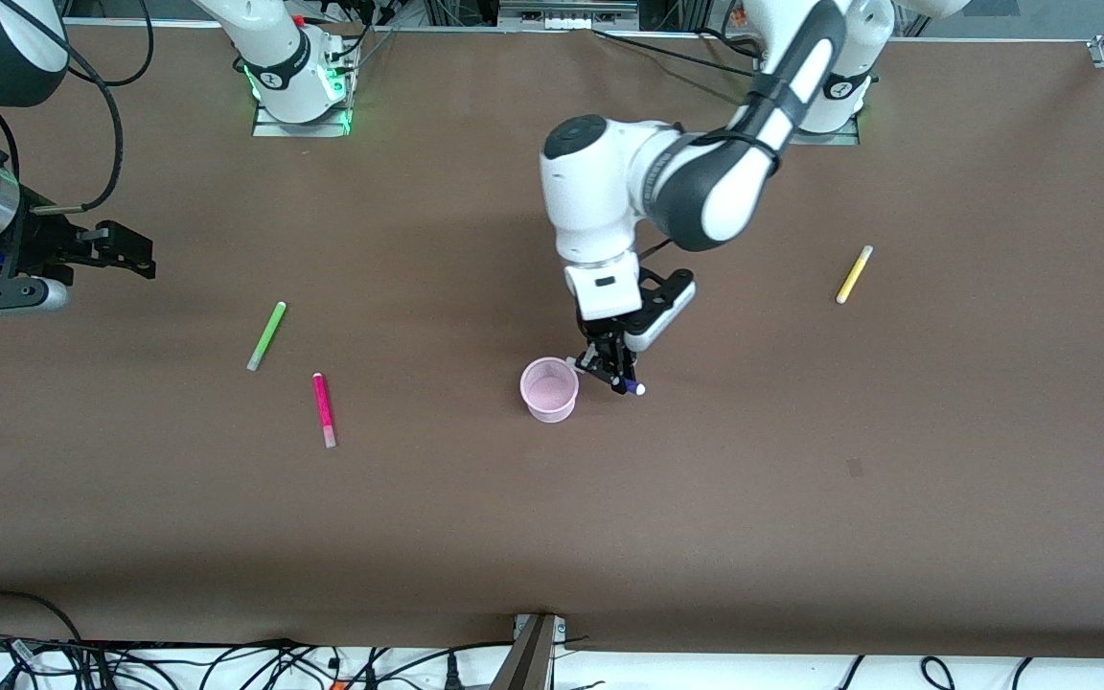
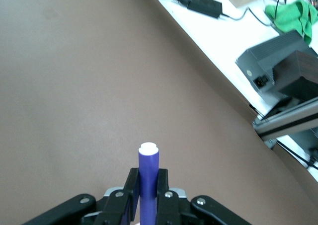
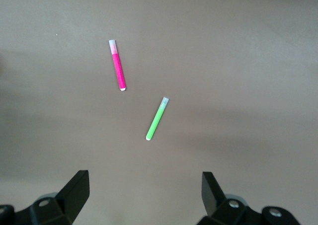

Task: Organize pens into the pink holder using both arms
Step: 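Carry the blue marker with the left gripper over the pink holder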

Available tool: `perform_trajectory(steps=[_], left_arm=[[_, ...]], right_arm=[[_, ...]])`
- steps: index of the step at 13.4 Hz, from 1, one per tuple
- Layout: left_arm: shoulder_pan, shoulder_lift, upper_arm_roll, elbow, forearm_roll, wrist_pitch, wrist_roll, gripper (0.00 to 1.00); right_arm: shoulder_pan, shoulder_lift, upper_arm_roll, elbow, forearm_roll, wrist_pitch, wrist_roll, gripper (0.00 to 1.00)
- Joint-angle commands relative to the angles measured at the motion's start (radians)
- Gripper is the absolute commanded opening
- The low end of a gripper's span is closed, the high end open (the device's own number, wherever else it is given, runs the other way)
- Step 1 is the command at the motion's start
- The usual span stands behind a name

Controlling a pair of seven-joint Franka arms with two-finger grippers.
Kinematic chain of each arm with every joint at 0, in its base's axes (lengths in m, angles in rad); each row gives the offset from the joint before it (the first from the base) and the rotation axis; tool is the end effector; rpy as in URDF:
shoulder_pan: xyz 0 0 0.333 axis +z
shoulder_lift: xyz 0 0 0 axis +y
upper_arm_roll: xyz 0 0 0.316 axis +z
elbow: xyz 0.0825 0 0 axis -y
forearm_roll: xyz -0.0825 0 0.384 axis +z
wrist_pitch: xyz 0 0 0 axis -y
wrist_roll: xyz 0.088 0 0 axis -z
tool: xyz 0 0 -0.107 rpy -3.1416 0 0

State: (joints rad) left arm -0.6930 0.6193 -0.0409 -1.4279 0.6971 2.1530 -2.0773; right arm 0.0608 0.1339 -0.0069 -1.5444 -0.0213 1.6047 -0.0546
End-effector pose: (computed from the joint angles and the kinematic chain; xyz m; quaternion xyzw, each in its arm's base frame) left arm 0.5657 -0.4667 0.3507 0.8425 0.4549 0.2884 0.0035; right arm 0.5937 0.0301 0.5628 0.9977 0.0549 -0.0368 0.0111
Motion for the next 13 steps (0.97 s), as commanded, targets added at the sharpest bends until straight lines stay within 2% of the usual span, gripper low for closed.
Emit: perform_trajectory(steps=[1,4,8,12,13], left_arm=[[-0.054,0.091,0.024,0.121,0.105,-0.085,-0.114,0.00],[-0.066,0.105,0.024,0.138,0.166,-0.085,-0.156,0.00],[-0.098,0.187,0.035,0.221,0.235,-0.088,-0.170,0.00],[-0.212,0.241,0.157,0.222,0.237,-0.093,-0.196,0.00],[-0.221,0.247,0.165,0.224,0.237,-0.093,-0.196,0.00]], right_arm=[[0.002,0.041,0.002,0.007,0.003,-0.011,-0.016,1.00],[0.002,0.043,0.004,0.009,0.001,-0.012,-0.014,1.00],[0.002,0.043,0.004,0.009,0.001,-0.015,-0.014,1.00],[0.001,0.043,0.004,0.007,0.001,-0.015,-0.014,1.00],[0.001,0.043,0.004,0.009,0.003,-0.015,-0.014,1.00]])
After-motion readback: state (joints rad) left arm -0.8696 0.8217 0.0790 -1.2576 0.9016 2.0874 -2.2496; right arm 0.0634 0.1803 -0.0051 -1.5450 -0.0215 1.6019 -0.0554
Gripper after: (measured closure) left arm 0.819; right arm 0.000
